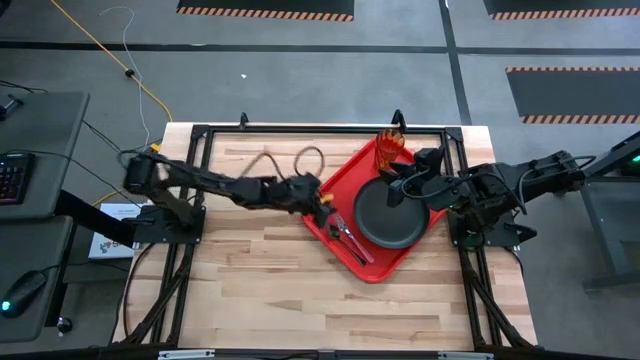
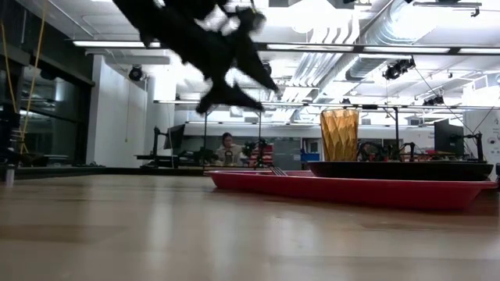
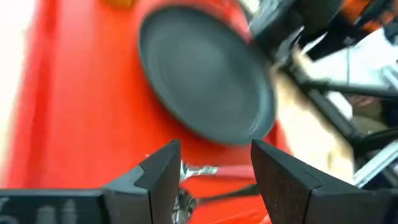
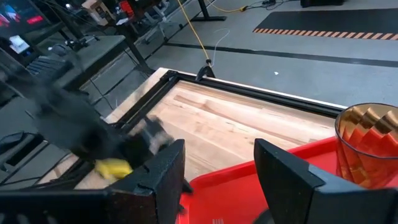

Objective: Pick and place plate/cup/fork/spoon on tray
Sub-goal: Return to Home Position

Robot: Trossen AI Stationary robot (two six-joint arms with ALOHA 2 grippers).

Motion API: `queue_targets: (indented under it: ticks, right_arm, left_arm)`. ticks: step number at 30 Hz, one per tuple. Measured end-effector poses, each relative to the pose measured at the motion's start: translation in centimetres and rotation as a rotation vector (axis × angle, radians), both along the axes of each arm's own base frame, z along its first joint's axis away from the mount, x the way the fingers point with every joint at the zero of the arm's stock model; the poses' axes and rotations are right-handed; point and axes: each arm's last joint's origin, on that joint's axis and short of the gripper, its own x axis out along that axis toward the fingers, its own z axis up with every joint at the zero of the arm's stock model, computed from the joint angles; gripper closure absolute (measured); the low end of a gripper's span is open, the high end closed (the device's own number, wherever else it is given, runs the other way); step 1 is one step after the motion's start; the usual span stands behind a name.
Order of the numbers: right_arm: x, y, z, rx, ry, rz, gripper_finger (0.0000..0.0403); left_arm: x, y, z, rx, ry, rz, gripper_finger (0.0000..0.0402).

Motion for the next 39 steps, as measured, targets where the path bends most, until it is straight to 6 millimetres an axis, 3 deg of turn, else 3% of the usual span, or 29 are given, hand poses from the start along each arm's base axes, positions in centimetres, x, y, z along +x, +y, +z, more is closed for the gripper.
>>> queue_targets:
  ticks: [4, 10, 16, 21, 25, 39]
  right_arm:
    - [-0.1, 0.0, -0.1, -0.003, 0.016, 0.003, 0.0219]
    - [0.0, 0.0, -0.2, 0.014, 0.027, 0.032, 0.0219]
    - [0.0, 0.0, -0.2, 0.001, 0.039, 0.044, 0.0219]
    - [0.0, 0.1, -0.1, 0.004, 0.035, 0.048, 0.0219]
    - [0.1, 0.1, 0.0, 0.009, 0.017, 0.048, 0.0219]
    - [0.7, 0.4, 1.0, -0.067, -0.016, 0.144, 0.0219]
  left_arm:
    - [-2.3, 0.3, 5.0, 0.116, -0.131, 0.015, 0.0217]
    - [-7.4, 0.3, 12.4, 0.328, -0.361, 0.035, 0.0218]
    - [-12.6, 0.3, 17.0, 0.441, -0.523, 0.077, 0.0218]
    - [-15.2, 0.3, 18.7, 0.464, -0.604, 0.089, 0.0218]
    - [-16.1, 0.2, 19.2, 0.465, -0.635, 0.096, 0.0218]
    - [-16.5, 0.2, 20.1, 0.460, -0.727, 0.099, 0.0218]
